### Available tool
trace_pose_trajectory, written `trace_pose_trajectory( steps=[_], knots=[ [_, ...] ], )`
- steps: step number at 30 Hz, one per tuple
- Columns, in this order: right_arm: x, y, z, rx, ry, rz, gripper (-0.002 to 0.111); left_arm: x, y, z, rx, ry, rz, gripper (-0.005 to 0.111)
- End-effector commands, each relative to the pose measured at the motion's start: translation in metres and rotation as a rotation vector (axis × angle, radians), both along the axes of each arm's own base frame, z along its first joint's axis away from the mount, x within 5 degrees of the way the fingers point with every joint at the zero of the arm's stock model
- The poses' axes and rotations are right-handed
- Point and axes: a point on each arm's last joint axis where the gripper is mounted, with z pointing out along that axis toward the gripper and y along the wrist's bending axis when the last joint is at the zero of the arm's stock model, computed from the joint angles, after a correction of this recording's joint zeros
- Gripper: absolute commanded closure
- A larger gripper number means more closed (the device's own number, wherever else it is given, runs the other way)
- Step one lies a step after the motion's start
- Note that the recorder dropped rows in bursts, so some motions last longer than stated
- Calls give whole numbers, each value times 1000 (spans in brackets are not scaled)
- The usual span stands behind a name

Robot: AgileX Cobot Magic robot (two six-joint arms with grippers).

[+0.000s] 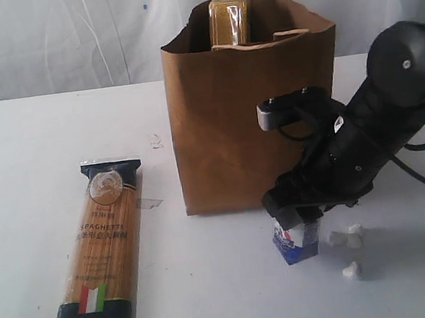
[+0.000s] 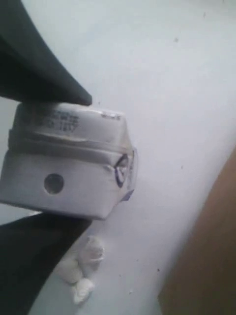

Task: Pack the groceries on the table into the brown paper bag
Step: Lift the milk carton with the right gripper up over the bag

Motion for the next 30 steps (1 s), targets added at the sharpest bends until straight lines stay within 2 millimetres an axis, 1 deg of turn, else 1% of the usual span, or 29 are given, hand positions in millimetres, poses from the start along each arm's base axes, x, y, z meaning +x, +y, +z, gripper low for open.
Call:
trace_pose_trajectory(
  steps=[1, 6, 10, 15, 18, 20, 22, 25, 30],
  knots=[
    [-19, 1, 39, 115, -76, 104, 76, 0, -1, -1, 10, -3, -10, 106],
    [-51, -5, 77, 227, -118, 166, 76, 0, -1, -1, 10, -3, -10, 106],
    [-81, -9, 103, 335, -101, 221, 76, 0, -1, -1, 10, -3, -10, 106],
    [-120, -11, 136, 548, -117, 331, 76, 0, -1, -1, 10, -3, -10, 106],
    [-134, -11, 155, 689, -161, 340, 76, 0, -1, -1, 10, -3, -10, 106],
    [-139, -11, 167, 771, -217, 338, 76, 0, -1, -1, 10, -3, -10, 106],
    [-140, -12, 179, 810, -291, 335, 76, 0, -1, -1, 10, -3, -10, 106],
    [-135, -14, 196, 837, -392, 292, 76, 0, -1, -1, 10, -3, -10, 106],
    [-124, -14, 220, 894, -510, 216, 76, 0, -1, -1, 10, -3, -10, 106]
  ],
)
